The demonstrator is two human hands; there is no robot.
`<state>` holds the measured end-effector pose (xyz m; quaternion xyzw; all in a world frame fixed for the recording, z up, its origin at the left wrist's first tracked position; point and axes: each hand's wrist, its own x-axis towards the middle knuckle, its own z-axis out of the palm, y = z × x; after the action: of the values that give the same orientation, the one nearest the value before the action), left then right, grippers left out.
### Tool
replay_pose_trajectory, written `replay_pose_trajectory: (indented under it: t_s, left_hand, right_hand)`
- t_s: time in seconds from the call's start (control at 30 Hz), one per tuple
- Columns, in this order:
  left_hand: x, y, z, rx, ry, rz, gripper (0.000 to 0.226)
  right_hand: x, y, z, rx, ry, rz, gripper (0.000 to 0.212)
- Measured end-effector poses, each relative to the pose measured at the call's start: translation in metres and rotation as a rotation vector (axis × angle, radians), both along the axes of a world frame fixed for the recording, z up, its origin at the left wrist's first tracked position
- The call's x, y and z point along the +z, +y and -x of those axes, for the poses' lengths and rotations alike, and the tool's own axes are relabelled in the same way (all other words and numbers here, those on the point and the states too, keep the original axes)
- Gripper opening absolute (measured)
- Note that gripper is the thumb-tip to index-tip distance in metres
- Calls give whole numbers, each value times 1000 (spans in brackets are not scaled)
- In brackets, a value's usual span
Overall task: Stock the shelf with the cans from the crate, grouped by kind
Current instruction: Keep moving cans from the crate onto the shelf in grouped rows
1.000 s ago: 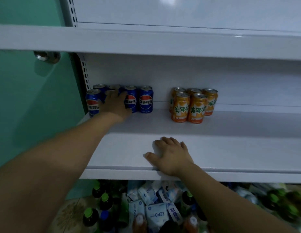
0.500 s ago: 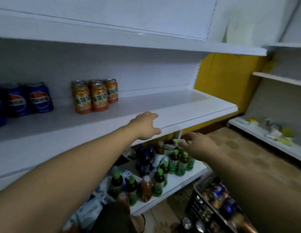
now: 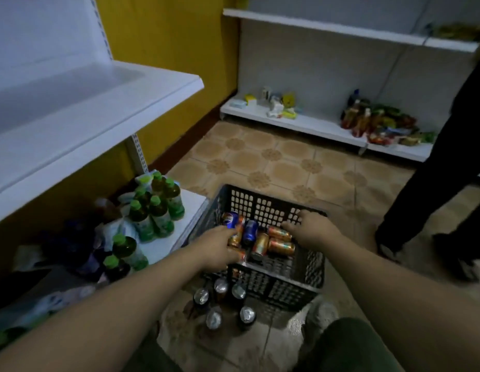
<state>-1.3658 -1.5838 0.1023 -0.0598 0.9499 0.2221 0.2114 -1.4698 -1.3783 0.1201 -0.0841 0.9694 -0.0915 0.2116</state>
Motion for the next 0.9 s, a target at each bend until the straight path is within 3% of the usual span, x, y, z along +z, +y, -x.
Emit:
replay_pose_trajectory:
  t_s: [0.2,0.37,0.53,0.7,0.9]
  left_hand:
    - [-83,9,54,-52,-128,-37,73]
    - [-147,-9,111,31,-193,-67,68]
    - [-218,-35,163,56,-284,-92,45]
    - [-280,-60,197,-39,-283,78,59]
    - [-340,-78,204,-155,-307,235,61]
  right_hand:
    - [-85,12,58,-121,-108,25,70]
    - [-178,-7,102,-115,-240,58,61]
    - [-273,-40,139,-86,-404,98,60]
    - [-359,-88,163,32,-460,96,50]
    - [-442,-126,166,178,-468,-52,83]
